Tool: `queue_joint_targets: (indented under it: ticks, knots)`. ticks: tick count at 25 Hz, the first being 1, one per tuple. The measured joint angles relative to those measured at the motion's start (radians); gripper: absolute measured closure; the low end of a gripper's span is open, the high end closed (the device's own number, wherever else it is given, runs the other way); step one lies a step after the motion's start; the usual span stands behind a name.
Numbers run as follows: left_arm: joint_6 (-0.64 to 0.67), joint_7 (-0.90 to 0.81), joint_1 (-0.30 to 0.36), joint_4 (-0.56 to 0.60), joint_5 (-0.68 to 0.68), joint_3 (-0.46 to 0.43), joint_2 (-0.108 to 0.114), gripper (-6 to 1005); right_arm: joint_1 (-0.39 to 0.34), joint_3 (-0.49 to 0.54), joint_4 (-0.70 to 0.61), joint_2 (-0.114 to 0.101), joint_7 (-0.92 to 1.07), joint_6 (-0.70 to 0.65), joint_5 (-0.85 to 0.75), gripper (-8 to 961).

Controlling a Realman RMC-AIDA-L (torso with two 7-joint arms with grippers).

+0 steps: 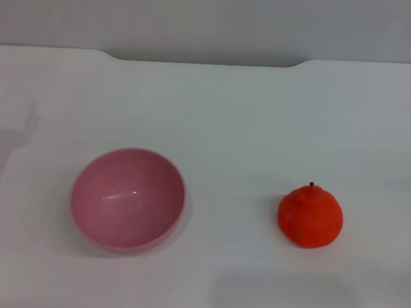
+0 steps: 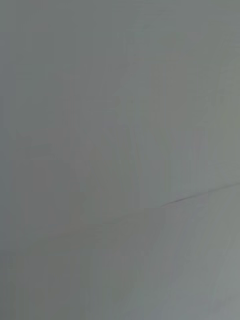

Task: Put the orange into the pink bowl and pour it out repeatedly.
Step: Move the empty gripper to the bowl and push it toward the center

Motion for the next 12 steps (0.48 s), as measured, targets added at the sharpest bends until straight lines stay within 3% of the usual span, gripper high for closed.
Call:
queue_joint_targets:
  ticks: [8, 12]
  knots:
    - [-0.019, -0.012, -0.007, 0.001, -0.002, -0.005, 0.000, 219, 0.001, 0.000, 0.005, 0.000, 0.000, -0.013, 0.000, 373]
    - [-0.043, -0.113, -0.008, 0.022, 0.008, 0.015, 0.010, 221, 0.002, -0.001, 0.008, 0.000, -0.001, -0.013, -0.001, 375]
